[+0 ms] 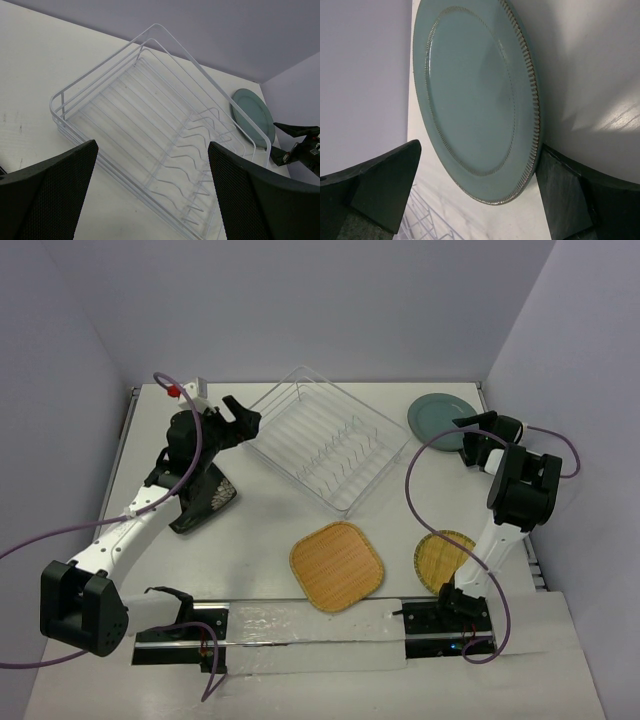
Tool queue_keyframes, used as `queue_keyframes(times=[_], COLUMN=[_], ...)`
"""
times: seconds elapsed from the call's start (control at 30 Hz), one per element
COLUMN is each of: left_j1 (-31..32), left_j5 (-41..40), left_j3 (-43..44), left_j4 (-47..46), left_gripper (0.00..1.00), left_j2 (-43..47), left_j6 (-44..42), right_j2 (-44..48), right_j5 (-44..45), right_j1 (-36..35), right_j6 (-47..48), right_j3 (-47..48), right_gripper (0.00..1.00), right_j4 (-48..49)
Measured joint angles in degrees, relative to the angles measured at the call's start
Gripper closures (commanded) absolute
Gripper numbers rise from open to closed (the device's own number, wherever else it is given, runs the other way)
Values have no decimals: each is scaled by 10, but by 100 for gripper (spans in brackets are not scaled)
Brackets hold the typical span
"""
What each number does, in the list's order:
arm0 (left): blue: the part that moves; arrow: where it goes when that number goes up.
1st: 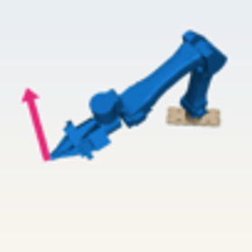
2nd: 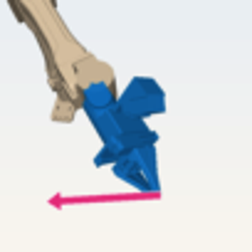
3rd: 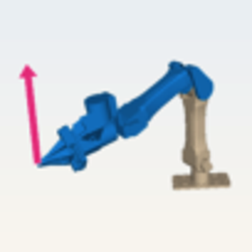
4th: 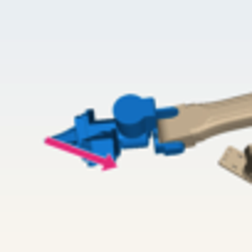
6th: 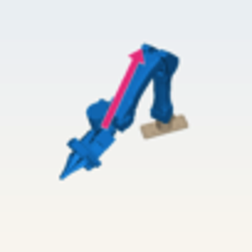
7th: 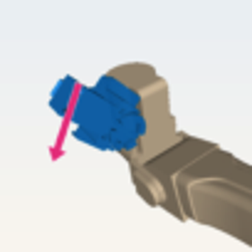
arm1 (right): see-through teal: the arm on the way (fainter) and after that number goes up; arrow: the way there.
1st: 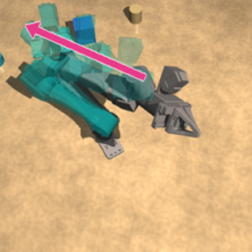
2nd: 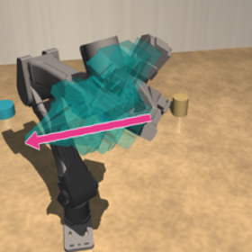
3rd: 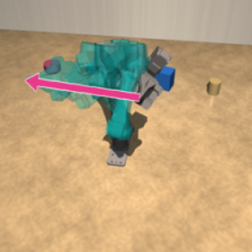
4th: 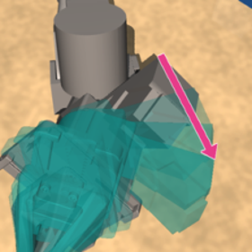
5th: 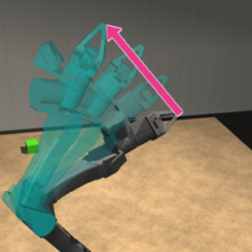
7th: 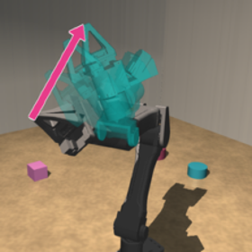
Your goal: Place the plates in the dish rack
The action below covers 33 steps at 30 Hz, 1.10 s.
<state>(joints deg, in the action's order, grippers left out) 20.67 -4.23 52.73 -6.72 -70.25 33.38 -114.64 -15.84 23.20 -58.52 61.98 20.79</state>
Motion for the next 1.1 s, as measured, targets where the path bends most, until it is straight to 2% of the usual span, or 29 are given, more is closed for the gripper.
queue_keyframes(times=[0.13, 0.33, 0.53, 0.67, 0.77, 0.8, 0.83, 1.1], left_j1=[0, 0, 0, 0, 0, 0, 0, 0], left_j5=[0, -2, -13, -21, -30, -33, -35, -48], left_j3=[0, 0, 0, 0, -2, -3, -5, -7], left_j4=[0, 0, 0, 1, 1, 2, 2, 6], left_gripper=[1, 1, 1, 1, 1, 1, 1, 1], left_j2=[1, 9, 20, 24, 27, 29, 31, 48], left_j6=[0, 0, 0, 0, 0, 0, 0, -1], right_j2=[-4, -16, -28, -39, -39, -39, -39, -39], right_j5=[-2, -4, 2, 5, 3, 1, -3, -13], right_j1=[0, 1, 1, 1, 1, 1, 1, 0], right_j6=[-23, -56, -73, -83, -88, -90, -92, -81], right_j3=[0, 0, 0, 3, 5, 6, 8, 2], right_gripper=[6, 22, 62, 81, 91, 97, 100, 100], right_j4=[3, 21, 14, -2, -7, -3, 3, 45])
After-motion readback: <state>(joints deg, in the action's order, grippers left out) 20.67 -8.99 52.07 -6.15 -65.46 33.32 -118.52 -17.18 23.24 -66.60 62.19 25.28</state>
